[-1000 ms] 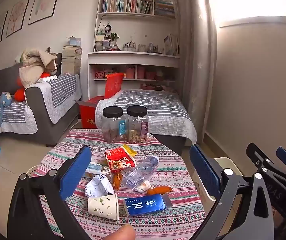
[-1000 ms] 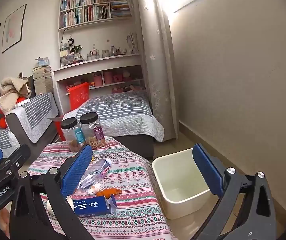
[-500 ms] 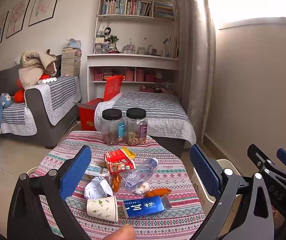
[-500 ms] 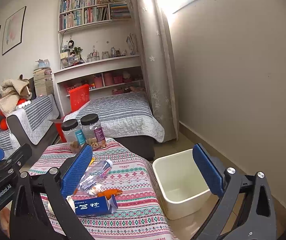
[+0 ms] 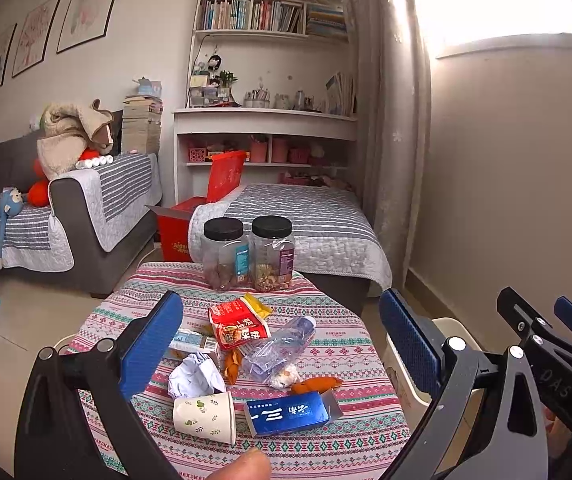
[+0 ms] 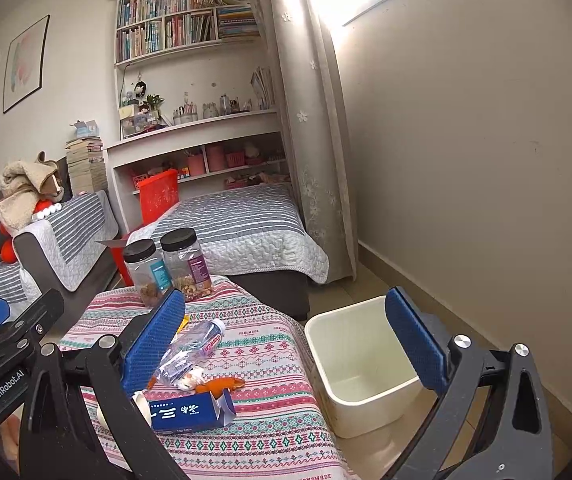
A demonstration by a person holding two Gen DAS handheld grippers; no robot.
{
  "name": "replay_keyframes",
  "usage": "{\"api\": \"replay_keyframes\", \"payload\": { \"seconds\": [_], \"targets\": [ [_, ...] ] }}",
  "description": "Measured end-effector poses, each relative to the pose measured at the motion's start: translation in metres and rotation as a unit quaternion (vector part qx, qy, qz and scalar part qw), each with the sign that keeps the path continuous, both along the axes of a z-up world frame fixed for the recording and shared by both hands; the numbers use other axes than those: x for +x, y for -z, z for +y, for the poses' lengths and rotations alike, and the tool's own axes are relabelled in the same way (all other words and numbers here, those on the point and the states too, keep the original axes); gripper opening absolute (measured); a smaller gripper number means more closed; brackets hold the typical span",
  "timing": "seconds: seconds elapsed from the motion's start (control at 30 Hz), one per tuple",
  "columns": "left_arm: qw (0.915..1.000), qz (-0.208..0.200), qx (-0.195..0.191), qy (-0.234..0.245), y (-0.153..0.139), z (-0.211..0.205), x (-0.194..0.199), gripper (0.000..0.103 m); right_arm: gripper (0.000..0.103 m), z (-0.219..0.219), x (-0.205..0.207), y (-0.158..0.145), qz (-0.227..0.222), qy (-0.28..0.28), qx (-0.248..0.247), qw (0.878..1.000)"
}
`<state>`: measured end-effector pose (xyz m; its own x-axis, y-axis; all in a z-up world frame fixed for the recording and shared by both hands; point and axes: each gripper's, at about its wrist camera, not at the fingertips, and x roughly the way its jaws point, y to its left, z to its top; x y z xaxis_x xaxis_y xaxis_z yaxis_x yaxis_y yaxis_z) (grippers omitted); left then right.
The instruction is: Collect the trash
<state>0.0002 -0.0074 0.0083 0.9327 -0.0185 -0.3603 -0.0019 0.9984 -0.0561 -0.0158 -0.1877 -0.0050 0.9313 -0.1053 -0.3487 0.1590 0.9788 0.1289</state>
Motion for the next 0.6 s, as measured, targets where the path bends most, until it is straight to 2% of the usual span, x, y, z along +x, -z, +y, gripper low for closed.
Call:
{"api": "replay_keyframes", "payload": {
  "seconds": [0.6],
  "targets": [
    [1.0, 0.0, 0.0, 0.0, 0.0038, -0.0013, 0.0003, 0.096, 0.096, -0.0025, -0.0013, -0.0018, 0.0, -0.001, 0.003, 1.0]
  ]
}}
